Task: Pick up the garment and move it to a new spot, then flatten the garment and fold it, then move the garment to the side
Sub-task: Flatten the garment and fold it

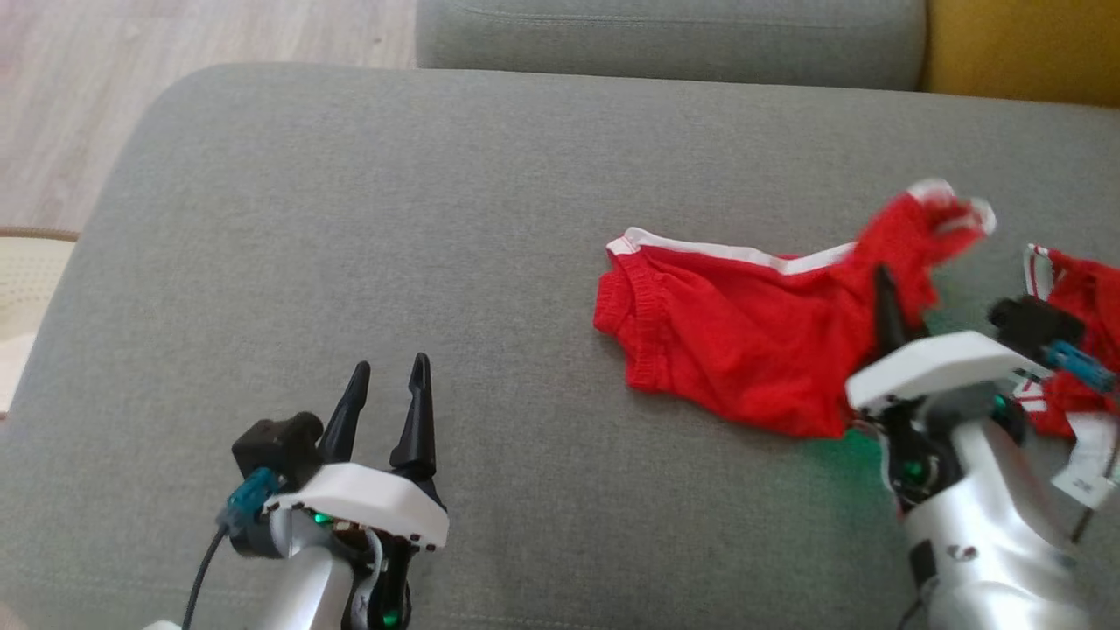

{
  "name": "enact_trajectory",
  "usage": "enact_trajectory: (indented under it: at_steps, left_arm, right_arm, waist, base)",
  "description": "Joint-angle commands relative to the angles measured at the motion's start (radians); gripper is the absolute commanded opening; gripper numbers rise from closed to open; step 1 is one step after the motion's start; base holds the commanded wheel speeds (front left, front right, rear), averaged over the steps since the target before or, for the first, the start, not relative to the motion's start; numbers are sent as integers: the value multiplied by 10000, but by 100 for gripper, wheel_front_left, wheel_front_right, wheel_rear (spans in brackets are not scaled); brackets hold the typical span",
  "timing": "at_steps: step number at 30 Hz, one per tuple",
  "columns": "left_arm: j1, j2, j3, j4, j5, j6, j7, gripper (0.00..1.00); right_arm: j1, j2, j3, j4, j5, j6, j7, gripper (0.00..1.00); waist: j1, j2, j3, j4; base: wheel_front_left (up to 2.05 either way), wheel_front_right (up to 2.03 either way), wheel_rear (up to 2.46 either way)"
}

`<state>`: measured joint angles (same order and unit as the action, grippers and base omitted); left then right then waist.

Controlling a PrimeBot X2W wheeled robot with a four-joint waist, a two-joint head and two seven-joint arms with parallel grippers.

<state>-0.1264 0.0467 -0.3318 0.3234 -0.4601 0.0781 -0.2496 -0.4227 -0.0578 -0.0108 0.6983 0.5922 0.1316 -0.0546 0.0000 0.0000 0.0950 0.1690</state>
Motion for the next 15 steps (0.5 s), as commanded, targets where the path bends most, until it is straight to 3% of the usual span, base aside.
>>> enact_trajectory:
  at_steps: [1, 9, 15]
  left_arm:
    - [-211, 35, 385, -253, 31, -15, -122, 100]
    - [-36, 35, 463, -145, -18, -1, -122, 100]
    - [-12, 35, 415, -154, -67, 34, -122, 100]
  right_arm:
    - [-388, 75, 542, -545, 261, -9, -139, 0]
    - [99, 75, 2474, -1739, 1508, -9, -150, 0]
    - [176, 75, 3110, -1468, 1064, -9, 9, 0]
  waist:
    - [0, 0, -55, 93]
    - [0, 0, -208, 467]
    - [0, 0, -200, 727]
  base:
    - [0, 0, 0]
    - [0, 0, 0]
    - [0, 0, 0]
